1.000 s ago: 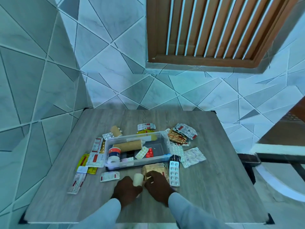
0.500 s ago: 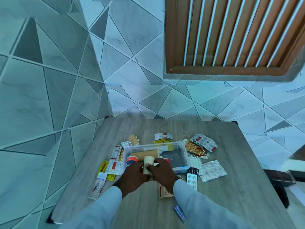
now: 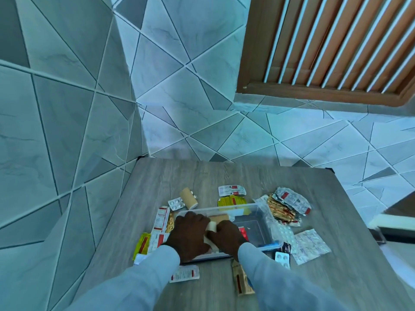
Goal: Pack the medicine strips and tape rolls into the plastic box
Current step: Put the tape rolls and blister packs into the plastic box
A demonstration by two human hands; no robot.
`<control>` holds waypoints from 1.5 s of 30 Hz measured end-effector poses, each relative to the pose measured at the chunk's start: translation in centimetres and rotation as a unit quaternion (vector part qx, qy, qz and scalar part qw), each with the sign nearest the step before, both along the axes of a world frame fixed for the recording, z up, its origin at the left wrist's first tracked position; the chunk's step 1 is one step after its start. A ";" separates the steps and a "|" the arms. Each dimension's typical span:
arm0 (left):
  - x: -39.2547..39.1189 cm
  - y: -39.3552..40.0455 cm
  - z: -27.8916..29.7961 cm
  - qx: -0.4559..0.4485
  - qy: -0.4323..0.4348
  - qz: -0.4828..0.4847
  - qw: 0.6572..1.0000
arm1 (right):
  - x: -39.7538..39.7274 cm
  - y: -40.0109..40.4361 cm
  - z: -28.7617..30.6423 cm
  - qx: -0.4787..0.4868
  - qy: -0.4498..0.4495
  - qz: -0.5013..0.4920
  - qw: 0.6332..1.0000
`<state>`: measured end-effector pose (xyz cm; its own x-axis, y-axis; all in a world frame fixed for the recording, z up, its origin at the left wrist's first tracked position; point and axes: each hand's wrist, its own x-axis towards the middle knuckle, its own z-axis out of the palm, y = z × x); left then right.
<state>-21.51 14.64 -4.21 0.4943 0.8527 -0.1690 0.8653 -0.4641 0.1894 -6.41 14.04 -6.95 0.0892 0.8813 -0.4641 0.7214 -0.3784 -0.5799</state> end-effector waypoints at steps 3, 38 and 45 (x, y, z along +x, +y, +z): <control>0.0 0.8 -0.2 0.014 0.051 -0.039 0.998 | -0.6 0.1 -1.0 -0.025 -0.030 0.008 0.999; 16.1 -14.5 0.8 -0.064 -0.089 0.068 0.992 | 20.0 -16.7 1.6 0.107 0.104 -0.145 0.978; 16.0 -16.8 -0.8 -0.138 -0.030 0.112 0.984 | 20.8 -19.1 -0.3 0.055 0.100 -0.134 0.984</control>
